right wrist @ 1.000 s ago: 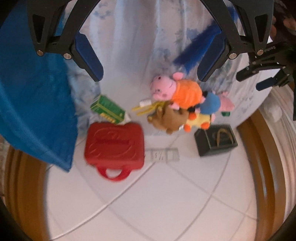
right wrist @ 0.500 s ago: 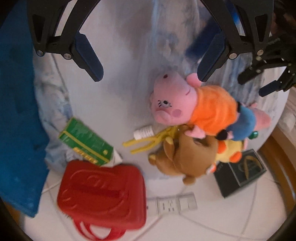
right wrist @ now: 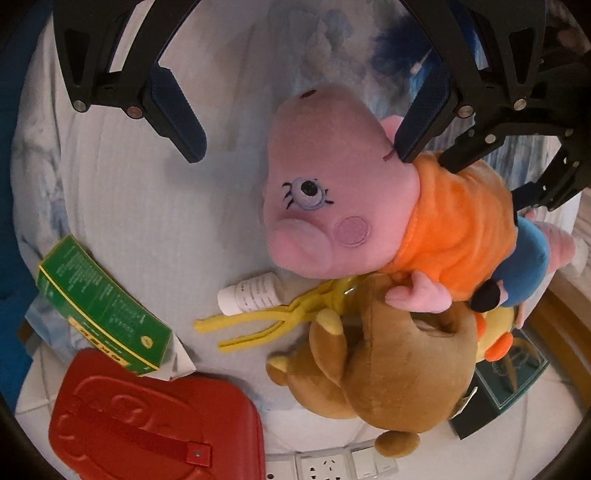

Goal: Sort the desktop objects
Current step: 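Grasp the pig plush's head with the right tool while the left tool grips its orange shirt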

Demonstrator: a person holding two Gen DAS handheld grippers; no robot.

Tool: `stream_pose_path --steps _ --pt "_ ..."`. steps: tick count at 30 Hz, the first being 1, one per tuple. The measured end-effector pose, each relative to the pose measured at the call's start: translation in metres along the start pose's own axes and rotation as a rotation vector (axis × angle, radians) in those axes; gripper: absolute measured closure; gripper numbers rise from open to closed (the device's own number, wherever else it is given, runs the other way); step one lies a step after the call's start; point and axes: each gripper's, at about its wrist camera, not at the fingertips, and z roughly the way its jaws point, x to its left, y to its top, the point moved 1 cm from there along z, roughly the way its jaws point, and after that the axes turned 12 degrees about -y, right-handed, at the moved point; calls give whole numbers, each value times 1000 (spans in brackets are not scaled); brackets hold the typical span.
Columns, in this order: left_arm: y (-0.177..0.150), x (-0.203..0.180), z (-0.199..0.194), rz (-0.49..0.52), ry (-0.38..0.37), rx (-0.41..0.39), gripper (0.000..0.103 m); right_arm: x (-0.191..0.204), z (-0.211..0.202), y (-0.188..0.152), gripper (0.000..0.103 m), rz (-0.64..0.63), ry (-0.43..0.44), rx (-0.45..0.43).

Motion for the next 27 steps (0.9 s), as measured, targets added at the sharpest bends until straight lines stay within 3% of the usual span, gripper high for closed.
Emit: stream_pose_path --steps 5,16,18,21,27 --pt "7 1 12 17 -35 13 23 -5 9 3 0 -15 31 5" --pt "13 4 16 7 -30 -1 23 -11 9 8 0 -73 62 -83" --pt "16 3 19 15 -25 -7 25 -9 8 9 4 -94 80 -103" --pt "17 0 20 33 -7 -21 32 -1 12 12 23 -123 157 -83" --pt "14 -7 13 51 13 -36 37 1 7 6 28 -129 150 -91"
